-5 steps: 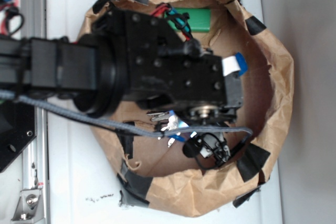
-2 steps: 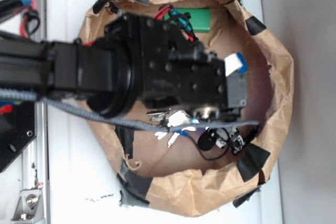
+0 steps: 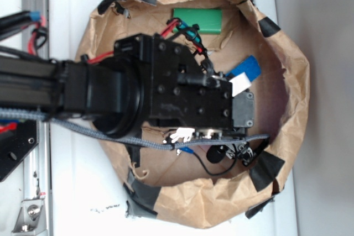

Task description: Grab the silver keys.

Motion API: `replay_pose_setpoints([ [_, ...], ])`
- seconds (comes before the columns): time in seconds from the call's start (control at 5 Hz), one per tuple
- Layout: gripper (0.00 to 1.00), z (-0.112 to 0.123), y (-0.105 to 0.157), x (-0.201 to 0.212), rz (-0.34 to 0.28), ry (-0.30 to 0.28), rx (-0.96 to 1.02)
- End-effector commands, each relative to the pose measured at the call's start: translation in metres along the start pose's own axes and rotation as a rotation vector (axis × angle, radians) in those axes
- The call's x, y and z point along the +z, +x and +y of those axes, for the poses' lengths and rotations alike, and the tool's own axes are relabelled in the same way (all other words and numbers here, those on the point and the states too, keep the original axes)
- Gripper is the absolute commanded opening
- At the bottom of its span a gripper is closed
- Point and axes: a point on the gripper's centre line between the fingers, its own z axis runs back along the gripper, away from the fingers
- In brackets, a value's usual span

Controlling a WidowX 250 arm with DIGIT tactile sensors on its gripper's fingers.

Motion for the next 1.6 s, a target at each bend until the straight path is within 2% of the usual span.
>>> replay_pose_setpoints([
  [0.0, 1.00, -0.010, 0.004, -0.001, -0.037, -0.014, -0.014],
  [0.4, 0.00, -0.014, 0.005, -0.006, -0.059, -0.002, 0.004],
  [1.2, 0.00, -0.013, 0.008, 0.004, -0.038, 0.018, -0.016],
  [1.4, 0.00, -0.012, 0.010, 0.015, -0.033, 0.067, -0.018],
])
